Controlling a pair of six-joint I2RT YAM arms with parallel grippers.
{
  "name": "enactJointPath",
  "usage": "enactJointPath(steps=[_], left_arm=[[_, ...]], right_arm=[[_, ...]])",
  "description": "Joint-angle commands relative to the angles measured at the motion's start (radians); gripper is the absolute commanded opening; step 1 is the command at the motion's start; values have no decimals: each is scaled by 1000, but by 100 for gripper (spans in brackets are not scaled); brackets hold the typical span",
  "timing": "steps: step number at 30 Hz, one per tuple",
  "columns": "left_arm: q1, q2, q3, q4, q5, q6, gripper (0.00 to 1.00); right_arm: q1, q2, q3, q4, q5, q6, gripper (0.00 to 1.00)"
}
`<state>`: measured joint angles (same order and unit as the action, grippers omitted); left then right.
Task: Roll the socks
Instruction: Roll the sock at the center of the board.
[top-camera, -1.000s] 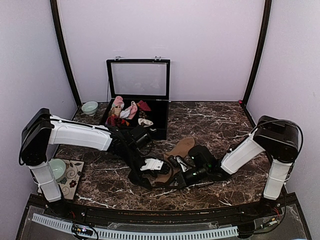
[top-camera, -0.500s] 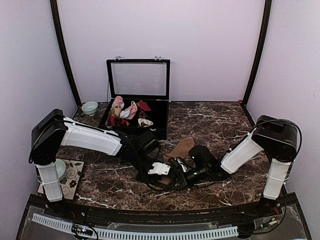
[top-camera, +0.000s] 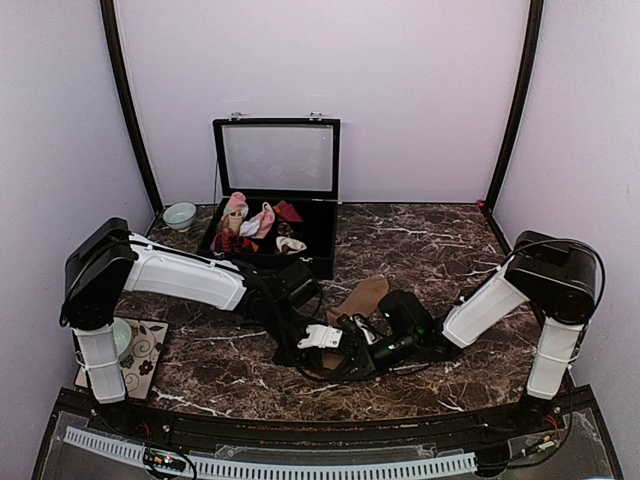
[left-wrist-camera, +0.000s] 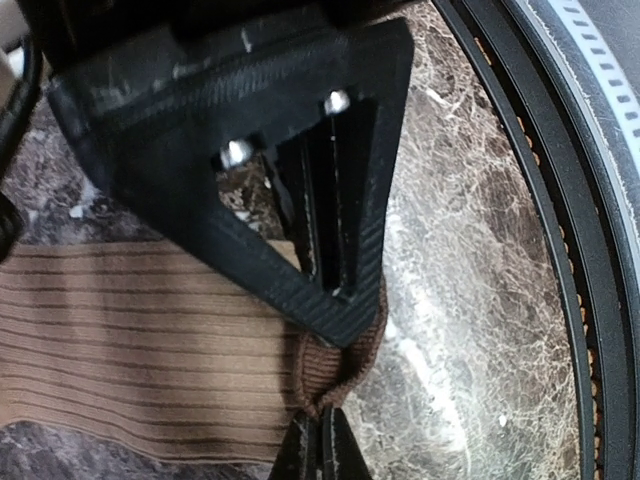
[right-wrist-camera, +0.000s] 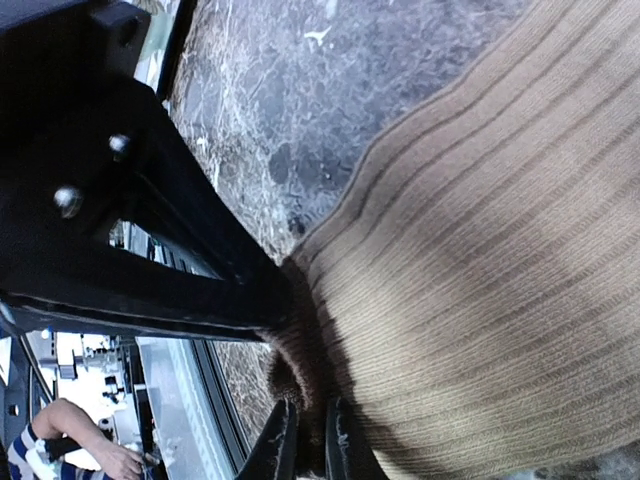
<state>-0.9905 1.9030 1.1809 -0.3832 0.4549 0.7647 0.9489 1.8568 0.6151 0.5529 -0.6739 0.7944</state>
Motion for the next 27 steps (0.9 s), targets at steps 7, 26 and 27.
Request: enactJointPath(steps=[7,26,27], left_arm=[[115,82,81,-103,165,-137,0],[136,252,274,-248,257,-207,0],[135,261,284,-258,254,-206,0]], right_arm=[[-2,-99,-86,-53,138,-57,27],[454,-368,-92,-259,933,-691,39],[478,-345,-62,-306,985,-732,39]])
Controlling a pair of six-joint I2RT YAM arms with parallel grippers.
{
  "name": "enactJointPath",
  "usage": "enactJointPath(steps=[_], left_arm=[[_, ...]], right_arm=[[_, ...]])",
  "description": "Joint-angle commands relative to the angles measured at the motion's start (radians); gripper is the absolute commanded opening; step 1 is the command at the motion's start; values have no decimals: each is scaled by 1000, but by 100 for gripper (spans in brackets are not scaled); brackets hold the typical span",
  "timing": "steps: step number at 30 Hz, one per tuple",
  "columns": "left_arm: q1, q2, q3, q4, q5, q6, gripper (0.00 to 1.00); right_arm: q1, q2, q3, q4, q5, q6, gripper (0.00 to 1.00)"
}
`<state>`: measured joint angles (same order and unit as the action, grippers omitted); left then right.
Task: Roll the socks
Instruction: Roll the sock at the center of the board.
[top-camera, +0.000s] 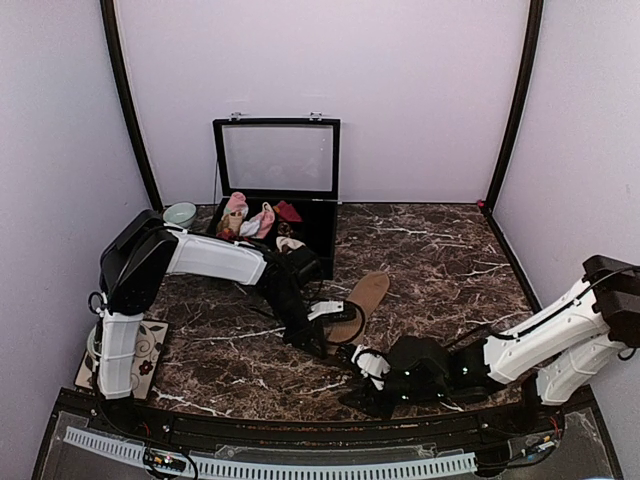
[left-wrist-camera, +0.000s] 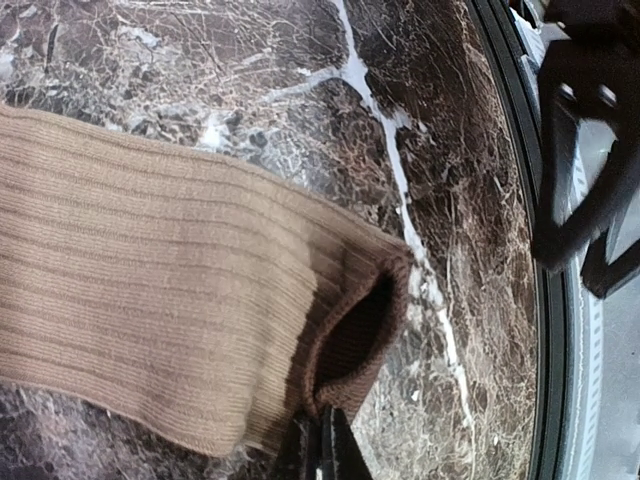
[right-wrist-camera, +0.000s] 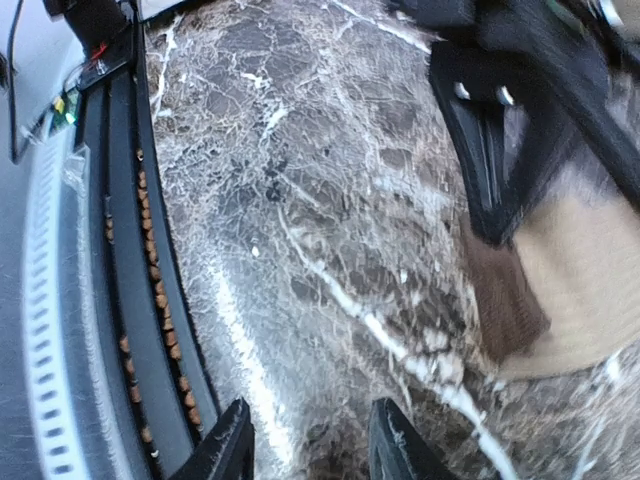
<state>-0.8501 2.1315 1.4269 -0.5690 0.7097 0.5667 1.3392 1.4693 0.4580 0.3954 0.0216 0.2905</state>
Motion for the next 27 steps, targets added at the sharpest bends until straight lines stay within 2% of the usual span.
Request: enactJointPath(steps=[1,6,11,18,27], left_arm=[[-7,44,51,-84,-5,-5,0],[-17,103,128,-155,-22,1,0],[-27,140,170,-205,-34,10,0],[-33,178,233,-294,-31,31,0],[-37,205,272,-324,-44,25,0]], right_arm=[[106,70,129,-200,333,-264,39],[137,161,207,-241,460,-442,40],[109,205,221,-201,484,-556,40],[62,212,186,-107,477,-613,39],[40,235,191,-81,427,-636,36]])
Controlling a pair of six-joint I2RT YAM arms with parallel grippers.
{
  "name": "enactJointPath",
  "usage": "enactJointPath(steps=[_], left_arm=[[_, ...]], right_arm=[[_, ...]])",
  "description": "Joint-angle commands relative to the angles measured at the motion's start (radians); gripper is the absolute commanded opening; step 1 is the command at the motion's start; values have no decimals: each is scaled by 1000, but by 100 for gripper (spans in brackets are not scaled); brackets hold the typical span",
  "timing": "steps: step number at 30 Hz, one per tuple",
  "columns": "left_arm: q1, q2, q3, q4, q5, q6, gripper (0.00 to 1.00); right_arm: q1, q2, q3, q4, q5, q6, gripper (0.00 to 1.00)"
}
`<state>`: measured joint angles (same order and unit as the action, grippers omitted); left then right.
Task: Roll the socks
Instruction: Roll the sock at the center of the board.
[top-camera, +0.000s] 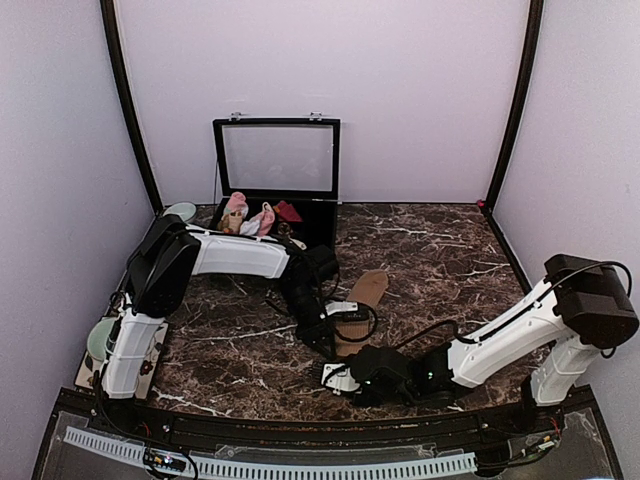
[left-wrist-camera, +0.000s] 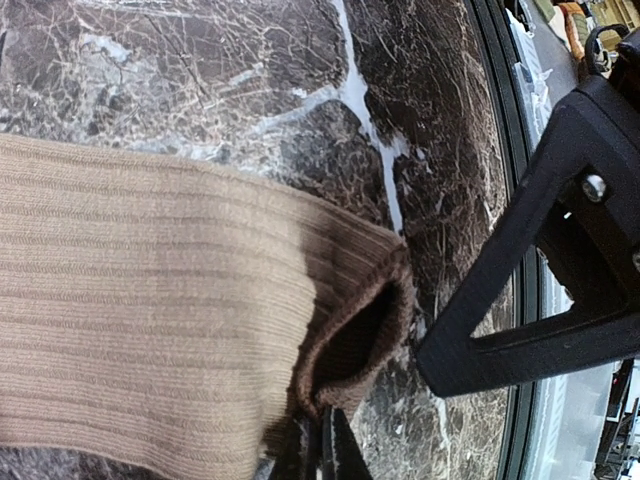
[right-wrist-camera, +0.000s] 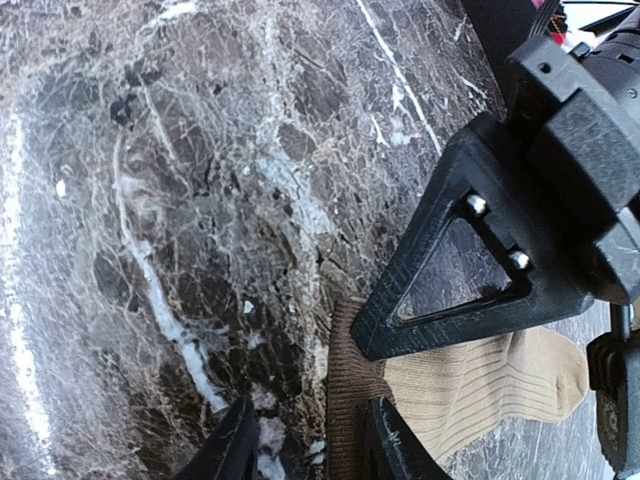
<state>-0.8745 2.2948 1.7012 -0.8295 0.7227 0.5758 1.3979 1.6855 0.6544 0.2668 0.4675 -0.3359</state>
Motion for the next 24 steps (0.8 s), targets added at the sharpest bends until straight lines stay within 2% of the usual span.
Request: enactJointPath(steps=[1,10,14,16,20,24], left_arm=[[-12,43,-2,-65,-56,17,0],[-12,42,20,-107,-46,45,0],[-9,42,36,-116,-46,49,0],[-7,42,47,-123,-39,47,0],[13,25,73,-141,-19,32,17],[57,-32,63,-118,9,7,31]], right_arm=[[-25,18,-14,51,-27,3,36],[-65,46,-93,71,-23,145,30],[-76,58,-102,45,-65,208,25],[-80,65,-108,41,-88,242,19],[-97,94,-75,-38,-136,366,6],[-99,130,-37,-115,-169,471,1]])
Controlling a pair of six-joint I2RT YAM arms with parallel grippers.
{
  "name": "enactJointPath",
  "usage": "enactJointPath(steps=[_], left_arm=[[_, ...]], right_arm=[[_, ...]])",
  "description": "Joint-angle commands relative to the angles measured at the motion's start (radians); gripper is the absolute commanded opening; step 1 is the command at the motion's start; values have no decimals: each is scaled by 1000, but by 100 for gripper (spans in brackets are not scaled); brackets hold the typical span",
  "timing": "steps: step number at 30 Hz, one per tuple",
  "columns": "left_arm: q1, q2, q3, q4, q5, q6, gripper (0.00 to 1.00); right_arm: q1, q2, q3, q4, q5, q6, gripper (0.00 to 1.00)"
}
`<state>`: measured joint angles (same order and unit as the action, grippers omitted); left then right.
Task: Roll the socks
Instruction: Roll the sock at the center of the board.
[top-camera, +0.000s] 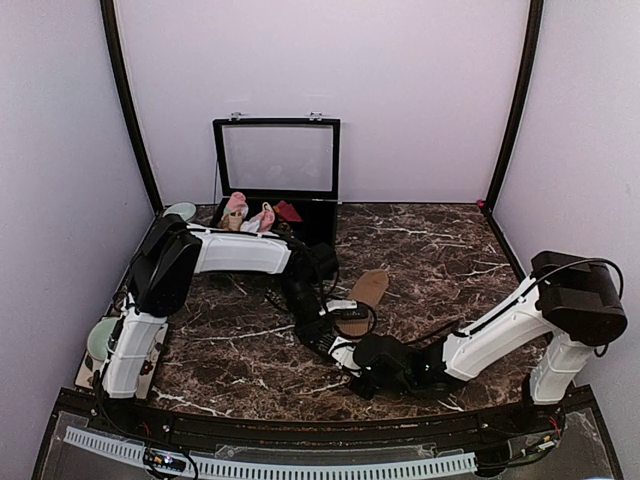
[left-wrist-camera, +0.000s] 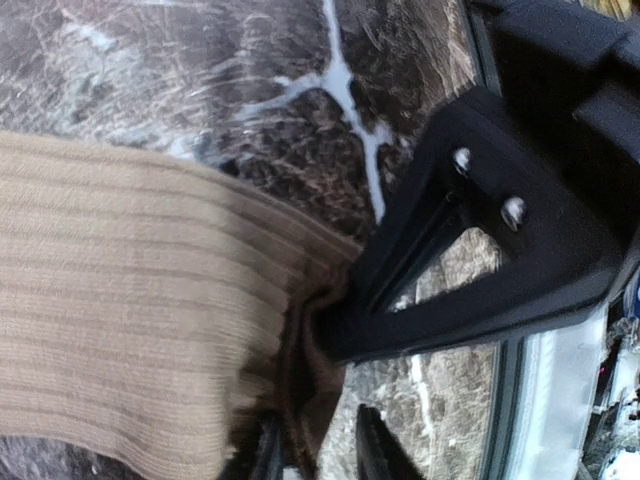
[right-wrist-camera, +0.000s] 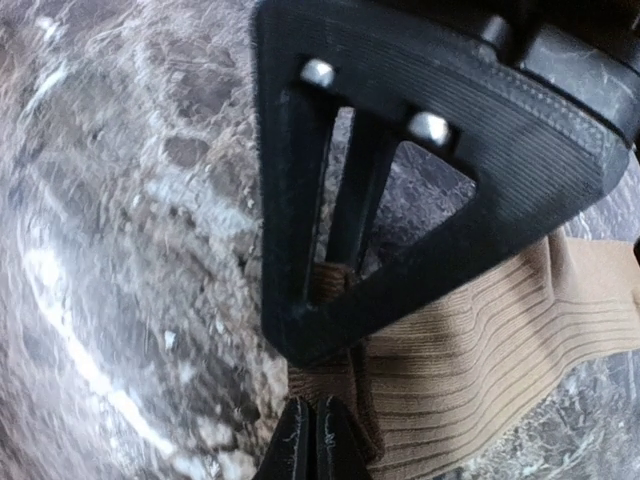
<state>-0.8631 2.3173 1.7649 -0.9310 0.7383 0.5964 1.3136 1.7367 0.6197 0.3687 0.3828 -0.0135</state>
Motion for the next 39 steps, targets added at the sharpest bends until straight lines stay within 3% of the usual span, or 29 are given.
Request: enactJointPath(steps=[1,9,16,25,39], left_arm=[[58,-73,-8,-12,-5,-18,32],[140,-308,-230,142,49,-34,39],[107,-484,-438,213,38,130,40],[-58,-415,-417,261,-86,225,38],[-149,-308,-345,326,-205,327,35]], right_arm=[[-14,81,-3,-220,-94,175,0],[-21,22,-89,-109,-231,425,0],[-134,9,-152,-7,-525,630,0],[-266,31,-226,109,-781,827,0],[-363,87,-195,83,-927,921,0]])
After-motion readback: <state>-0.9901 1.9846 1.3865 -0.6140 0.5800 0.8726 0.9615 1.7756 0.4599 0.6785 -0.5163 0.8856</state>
